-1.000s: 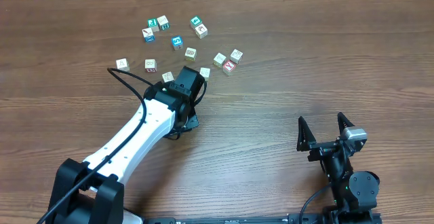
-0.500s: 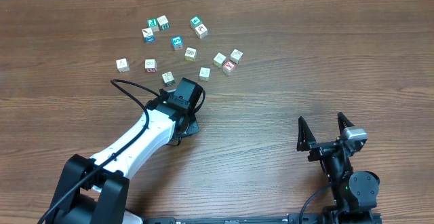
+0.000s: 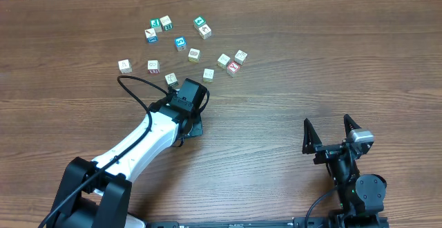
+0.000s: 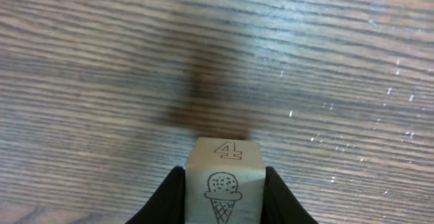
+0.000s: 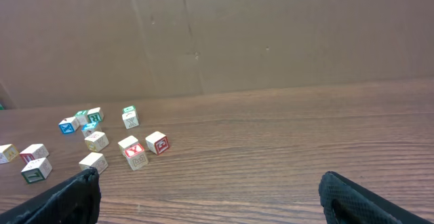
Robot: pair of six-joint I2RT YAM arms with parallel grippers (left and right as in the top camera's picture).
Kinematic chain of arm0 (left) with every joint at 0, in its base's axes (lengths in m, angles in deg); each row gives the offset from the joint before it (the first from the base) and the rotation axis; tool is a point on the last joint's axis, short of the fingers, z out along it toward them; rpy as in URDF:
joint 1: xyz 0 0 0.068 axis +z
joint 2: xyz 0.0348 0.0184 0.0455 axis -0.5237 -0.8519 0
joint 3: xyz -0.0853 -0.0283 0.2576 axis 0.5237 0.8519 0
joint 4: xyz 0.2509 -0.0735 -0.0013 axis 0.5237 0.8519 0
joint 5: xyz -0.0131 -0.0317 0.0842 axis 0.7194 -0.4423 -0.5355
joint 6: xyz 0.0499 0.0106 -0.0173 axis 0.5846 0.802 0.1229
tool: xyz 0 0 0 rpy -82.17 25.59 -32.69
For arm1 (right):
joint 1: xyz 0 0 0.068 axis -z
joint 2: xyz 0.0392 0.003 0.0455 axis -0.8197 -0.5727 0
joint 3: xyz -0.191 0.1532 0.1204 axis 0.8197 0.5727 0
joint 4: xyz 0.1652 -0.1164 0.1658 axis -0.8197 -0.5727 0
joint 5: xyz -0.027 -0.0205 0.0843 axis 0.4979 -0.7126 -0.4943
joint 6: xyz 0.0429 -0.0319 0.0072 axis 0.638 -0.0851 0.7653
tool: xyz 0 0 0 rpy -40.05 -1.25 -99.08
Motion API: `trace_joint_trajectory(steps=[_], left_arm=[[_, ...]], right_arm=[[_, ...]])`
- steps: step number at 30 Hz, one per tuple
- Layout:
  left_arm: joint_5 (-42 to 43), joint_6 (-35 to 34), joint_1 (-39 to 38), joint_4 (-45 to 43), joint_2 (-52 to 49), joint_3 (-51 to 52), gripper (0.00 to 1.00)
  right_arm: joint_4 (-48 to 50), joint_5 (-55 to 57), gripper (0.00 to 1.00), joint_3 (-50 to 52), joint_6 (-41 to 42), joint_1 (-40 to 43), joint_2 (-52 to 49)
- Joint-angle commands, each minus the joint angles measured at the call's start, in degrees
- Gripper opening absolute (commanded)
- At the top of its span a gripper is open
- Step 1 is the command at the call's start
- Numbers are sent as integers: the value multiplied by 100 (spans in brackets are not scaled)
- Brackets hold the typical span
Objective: Form a horizontal line
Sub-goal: 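Lower the ice-cream block onto the table below the cluster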
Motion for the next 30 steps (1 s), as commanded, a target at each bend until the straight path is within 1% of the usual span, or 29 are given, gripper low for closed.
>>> trace_joint_trajectory(steps=[1, 5, 9, 12, 30], left_arm=[[9, 166, -42, -66, 20, 57, 21], [13, 166, -42, -57, 20, 57, 21], [11, 166, -42, -57, 20, 57, 26], [13, 166, -42, -55, 17, 57, 27], [-15, 175, -42, -107, 17, 57, 28]], right_arm=[[15, 48, 100, 59, -20, 7, 57], [15, 48, 100, 59, -20, 7, 57], [15, 48, 100, 59, -20, 7, 57], [15, 48, 100, 59, -20, 7, 57], [15, 48, 100, 59, -20, 7, 57]])
